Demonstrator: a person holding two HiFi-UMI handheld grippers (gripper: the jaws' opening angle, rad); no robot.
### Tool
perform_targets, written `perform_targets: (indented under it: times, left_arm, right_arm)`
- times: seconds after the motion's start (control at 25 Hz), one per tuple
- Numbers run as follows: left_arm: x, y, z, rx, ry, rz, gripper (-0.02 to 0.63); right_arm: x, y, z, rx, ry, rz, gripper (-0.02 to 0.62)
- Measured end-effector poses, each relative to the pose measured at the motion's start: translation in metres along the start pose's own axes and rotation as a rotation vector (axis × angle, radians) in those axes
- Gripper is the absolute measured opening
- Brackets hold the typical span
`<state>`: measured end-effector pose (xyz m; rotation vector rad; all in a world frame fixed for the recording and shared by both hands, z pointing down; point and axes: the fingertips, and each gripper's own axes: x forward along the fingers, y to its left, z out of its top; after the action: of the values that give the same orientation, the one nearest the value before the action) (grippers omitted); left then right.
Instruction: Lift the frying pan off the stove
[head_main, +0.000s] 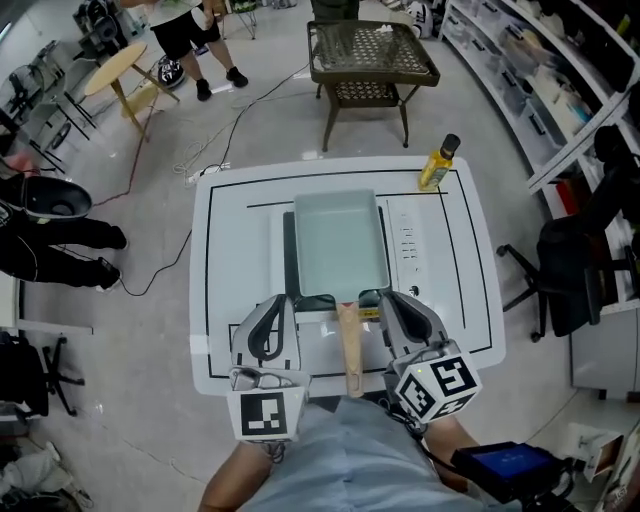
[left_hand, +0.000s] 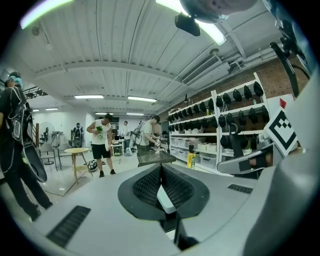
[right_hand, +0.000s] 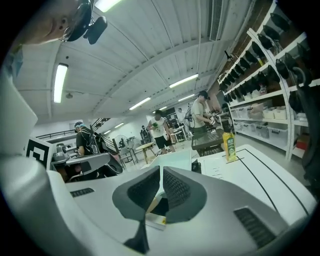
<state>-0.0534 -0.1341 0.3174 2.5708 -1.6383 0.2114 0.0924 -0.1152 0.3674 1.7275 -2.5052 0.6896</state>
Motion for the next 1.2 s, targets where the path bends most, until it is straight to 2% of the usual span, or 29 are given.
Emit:
perform_targets:
  times: [0.28, 0.48, 0.64, 0.76, 0.88, 0.92, 0.96, 1.0, 1.08, 1.2]
  left_arm:
    - [0.008, -0.008, -0.034, -0.025, 0.088, -0.001, 0.018]
    - [0.012, -0.011, -0.058, -0.037, 0.133, -0.004, 0.018]
    - [0.013, -0.012, -0.067, -0.044, 0.152, -0.01, 0.018]
    - [0.015, -0.009, -0.065, -0.038, 0.153, -0.005, 0.018]
    - [0.017, -0.007, -0.064, -0.048, 0.152, -0.005, 0.018]
    - [0.018, -0.007, -0.063, -0.049, 0.154, -0.005, 0.018]
    - [0.02, -0.006, -0.062, -0.044, 0.156, -0.006, 0.018]
    - [0.021, -0.005, -0.062, -0.04, 0.156, -0.005, 0.018]
    - [0.025, -0.005, -0.061, -0.037, 0.155, -0.004, 0.018]
    - [0.03, -0.004, -0.065, -0.045, 0.162, -0.001, 0.018]
  right_arm:
    - [0.0, -0.014, -0.041, 0.071, 0.093, 0.003, 0.051]
    - [0.001, -0.018, -0.077, 0.11, 0.169, 0.014, 0.051]
    - [0.002, -0.017, -0.09, 0.144, 0.204, 0.033, 0.051]
    - [0.003, -0.011, -0.089, 0.205, 0.214, 0.091, 0.052]
    - [0.004, -0.001, -0.084, 0.313, 0.204, 0.181, 0.054]
    - [0.004, 0.002, -0.081, 0.375, 0.192, 0.215, 0.093]
    - [0.003, 0.003, -0.077, 0.448, 0.179, 0.25, 0.17]
    - [0.002, 0.005, -0.073, 0.52, 0.168, 0.284, 0.219]
    - [-0.001, 0.005, -0.069, 0.604, 0.169, 0.331, 0.23]
    - [-0.003, 0.005, -0.071, 0.611, 0.197, 0.363, 0.232]
